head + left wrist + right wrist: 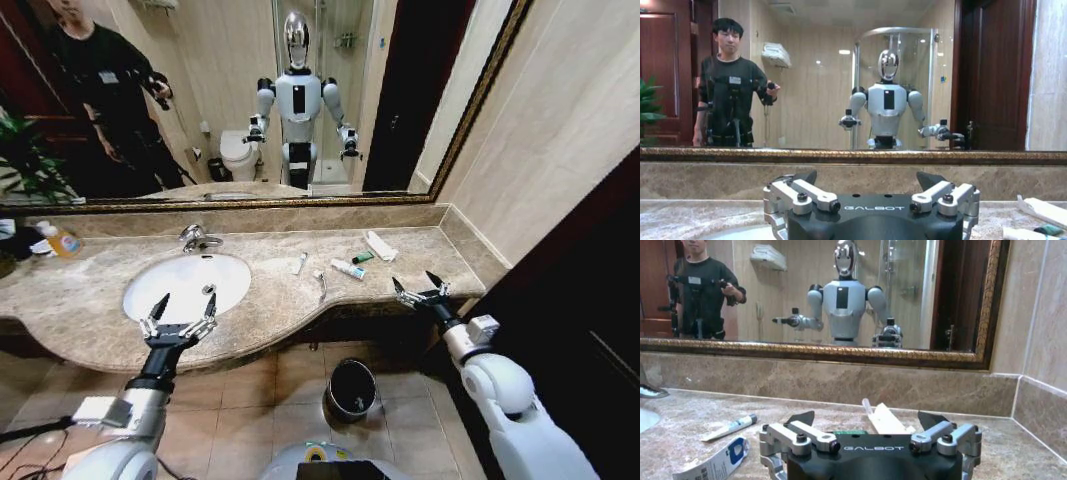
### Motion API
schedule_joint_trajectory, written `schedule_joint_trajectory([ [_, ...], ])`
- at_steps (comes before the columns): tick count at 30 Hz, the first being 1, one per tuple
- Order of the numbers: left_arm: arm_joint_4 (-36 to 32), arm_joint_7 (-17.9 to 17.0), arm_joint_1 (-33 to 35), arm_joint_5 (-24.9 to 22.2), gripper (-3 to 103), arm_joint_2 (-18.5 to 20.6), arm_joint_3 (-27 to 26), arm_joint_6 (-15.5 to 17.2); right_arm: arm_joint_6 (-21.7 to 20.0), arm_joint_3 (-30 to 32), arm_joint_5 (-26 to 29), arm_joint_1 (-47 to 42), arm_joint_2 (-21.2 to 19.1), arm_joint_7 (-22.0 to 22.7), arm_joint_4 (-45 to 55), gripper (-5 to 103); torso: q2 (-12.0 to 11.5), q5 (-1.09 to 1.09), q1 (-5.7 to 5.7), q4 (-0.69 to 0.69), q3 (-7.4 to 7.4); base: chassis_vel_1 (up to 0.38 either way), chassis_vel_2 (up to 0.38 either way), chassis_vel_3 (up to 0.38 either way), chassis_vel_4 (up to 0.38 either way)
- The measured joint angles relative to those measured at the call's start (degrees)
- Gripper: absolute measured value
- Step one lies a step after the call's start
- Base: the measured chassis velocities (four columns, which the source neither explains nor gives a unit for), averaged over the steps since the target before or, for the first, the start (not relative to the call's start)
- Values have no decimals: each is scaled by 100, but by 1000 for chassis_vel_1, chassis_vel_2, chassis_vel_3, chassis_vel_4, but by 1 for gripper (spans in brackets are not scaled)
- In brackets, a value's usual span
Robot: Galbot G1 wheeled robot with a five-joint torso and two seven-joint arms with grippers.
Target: Pick up the trash from the sink and place it in the trash bin.
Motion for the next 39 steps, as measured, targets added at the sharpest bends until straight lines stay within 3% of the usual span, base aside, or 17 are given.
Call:
schedule_joint_trajectory([
  [25,0,0,0,0,100,0,0,0,-96,-111,513,400,-326,-144,-492,100,0,0,0,0,0,0,0,0,0],
  [39,0,0,0,0,100,0,0,0,-149,-340,677,1153,-531,-277,-1182,100,0,0,0,0,0,0,0,0,0],
])
